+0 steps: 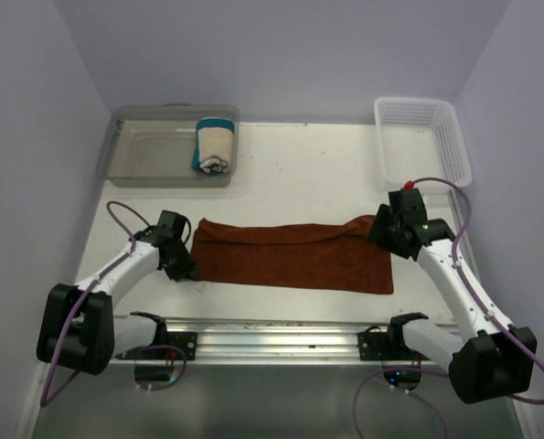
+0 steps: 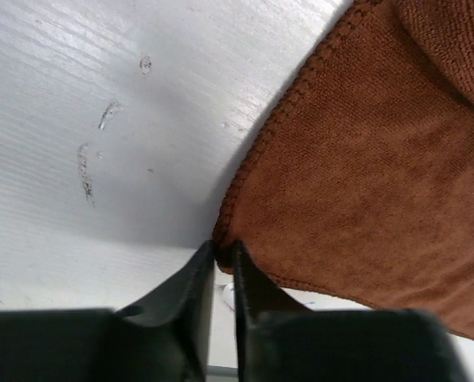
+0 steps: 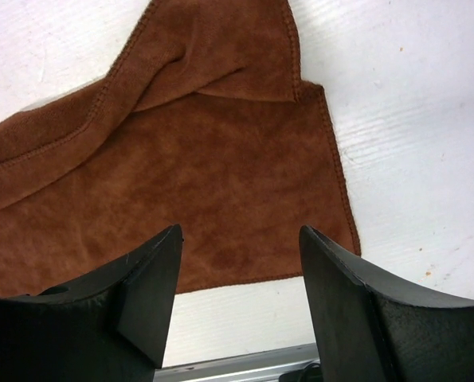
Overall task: Roll the towels
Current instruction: Flatten the towel
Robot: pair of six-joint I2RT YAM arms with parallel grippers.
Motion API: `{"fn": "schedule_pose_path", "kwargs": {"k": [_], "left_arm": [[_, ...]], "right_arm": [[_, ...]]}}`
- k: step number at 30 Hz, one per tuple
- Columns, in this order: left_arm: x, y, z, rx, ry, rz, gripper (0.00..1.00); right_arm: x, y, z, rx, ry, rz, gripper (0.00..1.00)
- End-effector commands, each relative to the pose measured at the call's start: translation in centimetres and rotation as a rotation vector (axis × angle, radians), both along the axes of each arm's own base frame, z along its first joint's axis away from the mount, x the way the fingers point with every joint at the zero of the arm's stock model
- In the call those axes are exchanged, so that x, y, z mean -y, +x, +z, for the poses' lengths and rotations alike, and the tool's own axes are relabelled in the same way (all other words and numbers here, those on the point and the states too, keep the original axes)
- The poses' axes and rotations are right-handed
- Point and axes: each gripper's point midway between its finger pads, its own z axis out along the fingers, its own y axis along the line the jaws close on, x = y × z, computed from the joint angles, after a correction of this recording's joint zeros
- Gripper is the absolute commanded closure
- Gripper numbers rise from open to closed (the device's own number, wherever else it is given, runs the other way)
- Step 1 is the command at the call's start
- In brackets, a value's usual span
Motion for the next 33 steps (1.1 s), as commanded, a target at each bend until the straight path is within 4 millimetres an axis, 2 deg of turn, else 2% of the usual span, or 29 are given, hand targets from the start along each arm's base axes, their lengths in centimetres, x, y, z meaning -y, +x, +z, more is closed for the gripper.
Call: {"fn": "schedule_pose_path", "kwargs": {"k": [1, 3, 7, 9, 12, 14, 15, 17, 21, 27, 33], "left_arm": [[1.0, 1.9, 0.9, 0.064, -0.027, -0.017, 0.87], [1.1, 2.3, 1.2, 0.073, -0.028, -0.03, 1.0], [1.7, 4.1, 3.4, 0.159, -0.053, -0.065, 1.0], [2.5, 4.8, 4.7, 0.204, -0.086, -0.116, 1.0], [2.3, 5.6, 6.0, 0.244, -0.073, -0.119, 1.0], [1.9, 5.6, 6.2, 0.243, -0.054, -0.115, 1.0], [1.4, 5.7, 6.0, 0.243, -0.026, -0.099, 1.0], [1.5, 6.1, 6.3, 0.252, -0.045, -0.099, 1.0], [1.7, 6.5, 6.8, 0.255, -0.046, -0.117, 1.0], [-0.3, 6.6, 6.9, 0.252, 0.003, -0.087, 1.0], [0.5, 6.5, 6.1, 0.218, -0.029, -0.133, 1.0]], "right_arm": [[0.3, -1.9, -1.4, -0.048, 0.02, -0.082, 0.36], [0.2, -3.0, -2.7, -0.089, 0.035, -0.106, 0.37], [-0.9, -5.1, -4.5, -0.168, 0.113, -0.14, 0.4], [-0.2, -6.1, -5.3, -0.189, 0.081, -0.171, 0.42], [0.2, -7.0, -5.9, -0.191, 0.08, -0.223, 0.5], [0.3, -7.5, -6.5, -0.199, 0.089, -0.251, 0.55], [0.4, -7.8, -6.8, -0.207, 0.085, -0.267, 0.55], [0.9, -8.3, -7.5, -0.218, 0.07, -0.303, 0.55], [1.3, -8.2, -7.6, -0.195, 0.049, -0.299, 0.55], [1.1, -8.7, -8.7, -0.196, 0.08, -0.335, 0.55], [1.4, -8.9, -10.2, -0.21, 0.068, -0.381, 0.56]]}}
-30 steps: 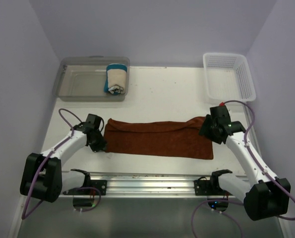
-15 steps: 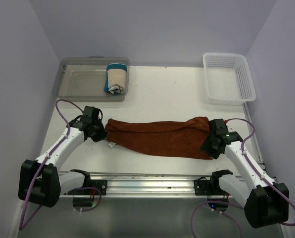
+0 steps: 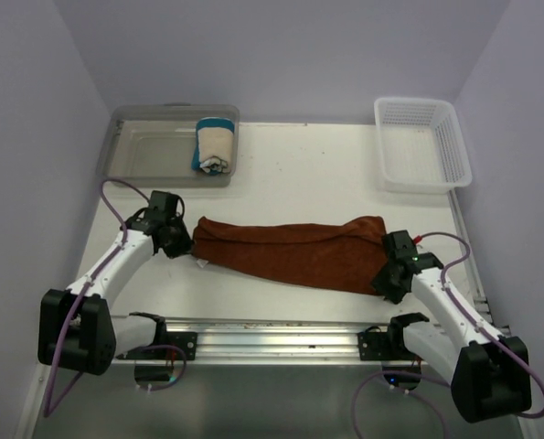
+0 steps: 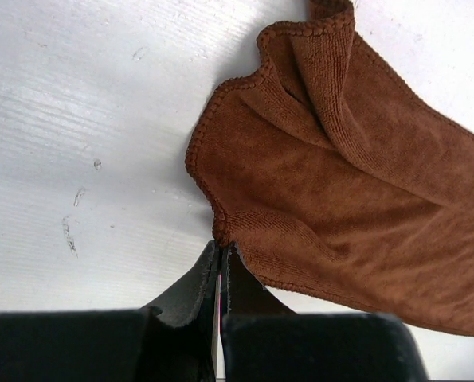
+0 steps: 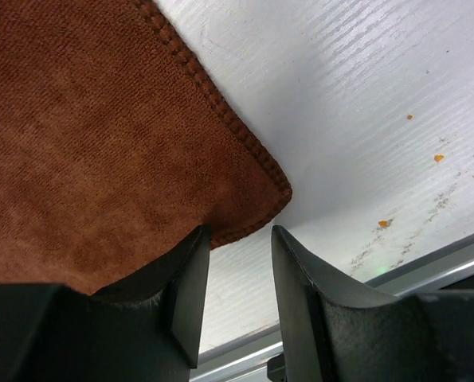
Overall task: Roll the towels
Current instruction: Flatten the towel
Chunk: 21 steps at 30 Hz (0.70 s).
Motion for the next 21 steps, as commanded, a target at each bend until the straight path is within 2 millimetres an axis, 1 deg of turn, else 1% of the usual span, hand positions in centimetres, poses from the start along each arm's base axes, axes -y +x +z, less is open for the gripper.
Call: {"fn": "schedule_pose_path", "kwargs": {"k": [1, 2, 7, 9, 10, 11, 12, 13, 14, 15, 16, 17, 18, 19, 20, 21], "left_arm": [[0.3, 1.1, 0.9, 0.032, -0.007, -0.038, 1.0], [0.3, 1.1, 1.0, 0.033, -0.008, -0.04, 1.0], [0.2, 1.1, 1.1, 0.033, -0.002, -0.045, 1.0], [0.2, 1.1, 1.2, 0.033, -0.002, -0.045, 1.0], [0.2, 1.1, 1.3, 0.033, -0.003, -0.046, 1.0], [0.2, 1.1, 1.4, 0.034, -0.003, -0.051, 1.0], [0.3, 1.2, 1.5, 0.034, -0.004, -0.055, 1.0], [0.4, 1.4, 2.2, 0.042, -0.008, -0.06, 1.0], [0.5, 1.6, 2.6, 0.049, -0.009, -0.066, 1.0], [0.6, 2.2, 3.8, 0.072, -0.013, -0.073, 1.0], [0.7, 2.7, 4.8, 0.092, -0.014, -0.074, 1.0], [0.7, 3.1, 5.7, 0.113, -0.012, -0.083, 1.0], [0.8, 4.1, 8.1, 0.162, -0.012, -0.086, 1.0], [0.7, 4.7, 9.6, 0.194, -0.006, -0.087, 1.0], [0.7, 5.1, 11.1, 0.226, -0.001, -0.097, 1.0], [0.8, 6.0, 14.4, 0.301, -0.004, -0.101, 1.0]], "right_arm": [[0.1, 1.2, -0.4, 0.041, -0.006, -0.057, 0.6], [0.1, 1.3, -0.6, 0.033, -0.006, -0.054, 0.67], [-0.2, 2.0, -1.5, 0.04, 0.002, -0.049, 0.72], [-0.1, 2.4, -1.4, 0.046, -0.006, -0.05, 0.8], [-0.1, 2.5, -1.2, 0.053, -0.004, -0.05, 0.95], [-0.1, 2.9, -0.8, 0.069, -0.006, -0.048, 1.0], [-0.1, 3.2, -0.1, 0.096, -0.002, -0.05, 1.0], [-0.1, 3.3, 0.5, 0.107, -0.005, -0.038, 1.0], [-0.1, 4.2, 1.9, 0.156, -0.003, -0.03, 1.0], [0.2, 4.3, 2.9, 0.174, -0.022, -0.021, 1.0], [0.6, 4.8, 4.6, 0.236, -0.039, -0.008, 1.0], [0.7, 5.9, 7.1, 0.304, -0.048, -0.004, 1.0], [1.2, 6.2, 8.6, 0.34, -0.071, -0.003, 1.0], [1.4, 6.5, 10.5, 0.397, -0.084, 0.012, 1.0], [1.3, 7.6, 13.8, 0.474, -0.083, 0.021, 1.0], [1.5, 7.6, 15.2, 0.49, -0.102, 0.043, 1.0]]}}
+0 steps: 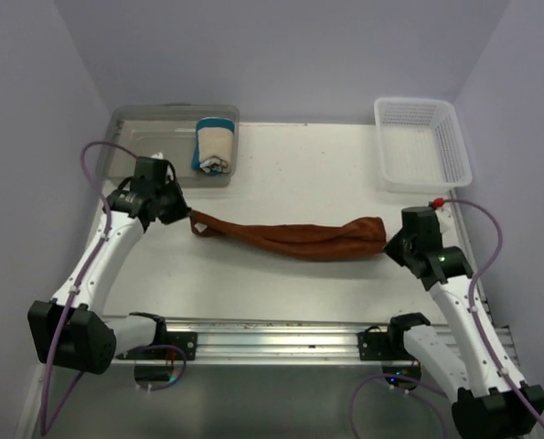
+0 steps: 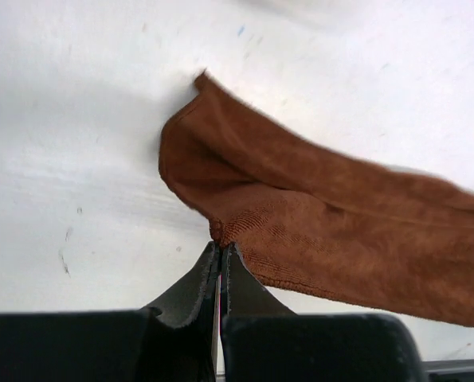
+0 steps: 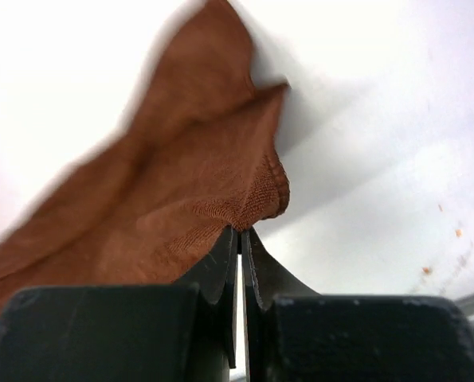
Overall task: Roll the towels
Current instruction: Flatten the towel
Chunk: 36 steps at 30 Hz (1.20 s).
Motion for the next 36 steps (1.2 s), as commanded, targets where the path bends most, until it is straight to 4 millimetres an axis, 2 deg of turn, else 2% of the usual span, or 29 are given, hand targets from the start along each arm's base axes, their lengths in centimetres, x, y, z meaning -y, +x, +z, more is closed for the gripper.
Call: {"fn": "schedule_pose_path", "kwargs": {"k": [1, 2, 3, 4, 5, 6, 7, 8, 9, 11, 12, 13, 17, 20, 25, 28, 31, 33, 34, 36], "left_arm": [[-0.1, 2.6, 8.9, 0.216, 0.008, -0.036, 1.0], [-0.2, 2.9, 10.7, 0.259, 0.013, -0.042, 1.0], [-0.2, 3.3, 14.0, 0.335, 0.007, -0.041, 1.0], [-0.3, 3.3, 15.5, 0.37, 0.008, -0.042, 1.0], [-0.3, 3.4, 17.0, 0.4, 0.008, -0.04, 1.0], [-0.3, 3.3, 19.6, 0.453, 0.001, -0.041, 1.0], [-0.2, 3.2, 20.8, 0.479, -0.004, -0.047, 1.0], [-0.3, 3.0, 21.9, 0.508, -0.001, -0.054, 1.0], [-0.4, 2.4, 24.0, 0.56, -0.002, -0.057, 1.0], [-0.8, 1.5, 25.9, 0.611, 0.014, -0.055, 1.0], [-1.0, 0.9, 27.0, 0.631, 0.017, -0.055, 1.0], [-1.7, 0.6, 27.5, 0.642, 0.041, -0.033, 1.0], [-2.6, -2.0, 30.0, 0.719, 0.05, -0.008, 1.0], [-3.0, -3.6, 30.8, 0.747, 0.053, 0.003, 1.0], [-3.3, -5.8, 30.6, 0.759, 0.041, 0.013, 1.0], [-3.6, -6.9, 30.0, 0.755, 0.037, 0.027, 1.0], [-4.0, -7.5, 29.6, 0.751, 0.046, 0.038, 1.0], [-4.0, -7.1, 28.3, 0.709, 0.056, 0.039, 1.0], [-4.0, -6.8, 27.5, 0.685, 0.061, 0.043, 1.0], [-4.3, -5.5, 24.4, 0.586, 0.092, 0.058, 1.0]], "right_arm": [[1.6, 2.3, 8.5, 0.201, -0.104, 0.018, 1.0], [1.6, 3.1, 11.6, 0.264, -0.109, 0.023, 1.0], [1.8, 3.0, 12.8, 0.275, -0.134, 0.041, 1.0], [2.0, 3.2, 14.3, 0.308, -0.146, 0.044, 1.0], [2.1, 3.4, 16.8, 0.372, -0.152, 0.046, 1.0], [2.2, 3.5, 18.0, 0.401, -0.167, 0.058, 1.0], [2.3, 3.4, 19.0, 0.425, -0.17, 0.062, 1.0], [2.2, 3.3, 21.0, 0.471, -0.168, 0.067, 1.0], [2.2, 3.0, 21.7, 0.48, -0.176, 0.082, 1.0], [2.3, 2.5, 24.3, 0.535, -0.175, 0.088, 1.0], [2.5, 1.9, 24.9, 0.544, -0.18, 0.088, 1.0], [2.6, 1.3, 26.4, 0.582, -0.177, 0.084, 1.0], [3.1, -1.0, 29.1, 0.642, -0.185, 0.082, 1.0], [3.7, -2.9, 30.2, 0.66, -0.199, 0.077, 1.0], [4.7, -6.3, 30.8, 0.703, -0.207, 0.057, 1.0], [4.9, -7.5, 30.1, 0.675, -0.205, 0.055, 1.0], [4.8, -7.8, 29.0, 0.637, -0.187, 0.048, 1.0], [4.8, -7.7, 28.2, 0.628, -0.176, 0.031, 1.0], [4.8, -7.1, 26.9, 0.592, -0.18, 0.032, 1.0], [4.5, -6.0, 25.9, 0.572, -0.176, 0.03, 1.0]]}}
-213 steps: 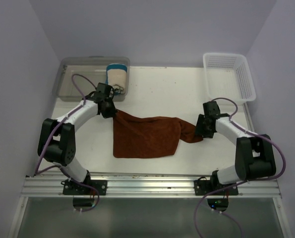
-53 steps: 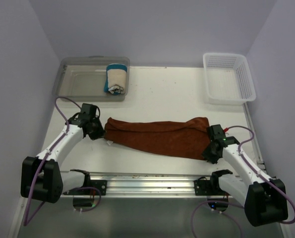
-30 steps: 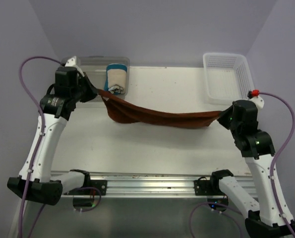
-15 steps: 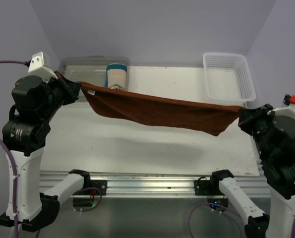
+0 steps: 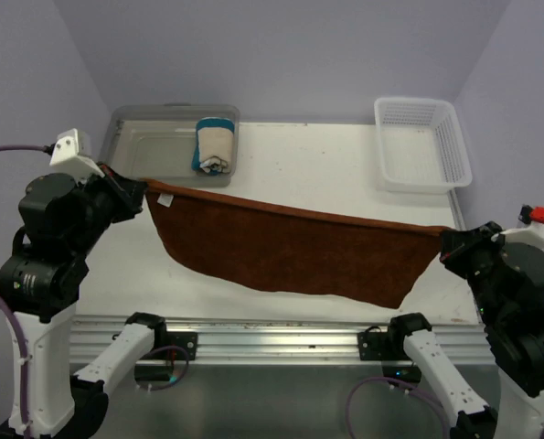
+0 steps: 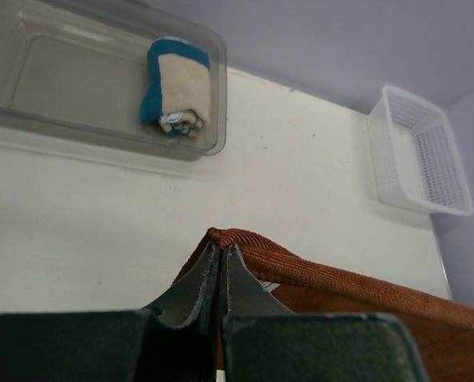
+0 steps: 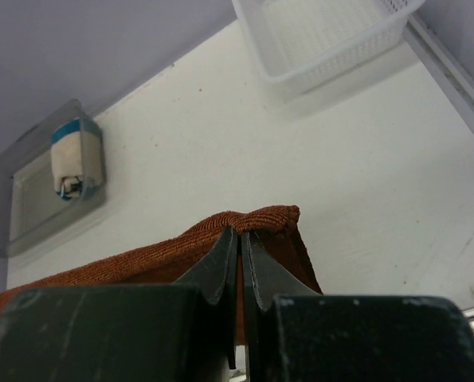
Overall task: Roll the towels
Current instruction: Flatten the towel
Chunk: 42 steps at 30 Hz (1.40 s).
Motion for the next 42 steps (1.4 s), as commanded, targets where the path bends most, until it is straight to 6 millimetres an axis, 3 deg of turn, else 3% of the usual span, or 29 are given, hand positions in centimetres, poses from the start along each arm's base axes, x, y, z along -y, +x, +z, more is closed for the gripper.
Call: {"fn": "schedule_pose_path", "kwargs": {"k": [1, 2, 3, 4, 5, 6, 7, 9, 10, 11, 12, 14, 17, 18, 21, 25, 28, 31, 32, 33, 35, 37, 42], "left_arm": [[-1.6, 2.4, -5.3, -0.171, 0.064, 0.104, 1.0], [-1.5, 3.2, -8.0, -0.243, 0.078, 0.107, 1.0], [-1.3, 3.9, -8.8, -0.248, 0.077, 0.105, 1.0], [-1.1, 4.5, -10.1, -0.276, 0.07, 0.106, 1.0], [-0.9, 5.1, -13.0, -0.344, 0.078, 0.102, 1.0], [-0.5, 6.0, -13.8, -0.35, 0.065, 0.092, 1.0], [-0.2, 6.9, -15.6, -0.399, 0.06, 0.092, 1.0], [0.0, 8.2, -18.6, -0.451, 0.062, 0.1, 1.0], [0.0, 8.7, -19.8, -0.476, 0.064, 0.106, 1.0], [-0.1, 9.3, -22.0, -0.54, 0.073, 0.117, 1.0], [-0.3, 10.1, -22.8, -0.547, 0.076, 0.13, 1.0], [-0.2, 11.1, -24.9, -0.603, 0.072, 0.135, 1.0], [0.1, 12.3, -25.7, -0.614, 0.053, 0.133, 1.0], [0.1, 12.5, -25.6, -0.611, 0.054, 0.135, 1.0], [-0.3, 12.7, -24.5, -0.59, 0.067, 0.145, 1.0], [-1.0, 12.2, -20.0, -0.457, 0.079, 0.151, 1.0], [-1.2, 11.2, -13.0, -0.27, 0.055, 0.146, 1.0], [-1.4, 9.7, -9.1, -0.173, 0.018, 0.158, 1.0], [-1.1, 9.5, -8.0, -0.137, -0.001, 0.141, 1.0], [-0.9, 9.2, -7.3, -0.114, -0.014, 0.13, 1.0], [-0.6, 8.1, -5.7, -0.081, -0.03, 0.108, 1.0], [-0.7, 6.9, -4.3, -0.064, -0.027, 0.101, 1.0], [-1.9, 3.3, -1.1, 0.004, 0.0, 0.126, 1.0]], "right_arm": [[0.9, 1.6, -4.0, -0.122, -0.038, -0.072, 1.0], [0.6, 2.2, -4.8, -0.137, -0.032, -0.066, 1.0], [0.4, 3.4, -4.7, -0.111, -0.022, -0.066, 1.0], [0.2, 4.3, -6.5, -0.149, -0.031, -0.068, 1.0], [0.1, 5.1, -7.1, -0.152, -0.031, -0.066, 1.0], [-0.2, 6.5, -6.9, -0.13, -0.036, -0.06, 1.0], [-0.3, 7.9, -9.2, -0.194, -0.055, -0.062, 1.0], [-0.7, 10.7, -10.6, -0.209, -0.078, -0.059, 1.0], [-0.9, 12.3, -13.2, -0.288, -0.101, -0.056, 1.0], [-1.2, 13.4, -14.1, -0.305, -0.113, -0.048, 1.0], [-1.3, 14.9, -14.2, -0.287, -0.118, -0.053, 1.0], [-1.4, 16.9, -16.8, -0.36, -0.146, -0.059, 1.0], [-1.7, 18.9, -18.2, -0.389, -0.151, -0.059, 1.0], [-2.0, 19.4, -17.9, -0.379, -0.144, -0.052, 1.0], [-2.5, 19.5, -17.2, -0.364, -0.13, -0.028, 1.0], [-2.5, 18.3, -13.0, -0.276, -0.123, -0.007, 1.0], [-2.2, 16.4, -8.9, -0.198, -0.122, 0.003, 1.0], [-2.2, 14.3, -5.2, -0.12, -0.099, 0.024, 1.0], [-2.2, 13.5, -4.8, -0.126, -0.098, 0.033, 1.0], [-2.1, 12.6, -2.8, -0.078, -0.093, 0.033, 1.0], [-1.7, 11.0, -1.9, -0.078, -0.107, 0.034, 1.0], [-1.3, 9.0, 0.3, -0.016, -0.103, 0.032, 1.0], [-0.2, 4.7, 2.5, 0.035, -0.108, 0.019, 1.0]]}}
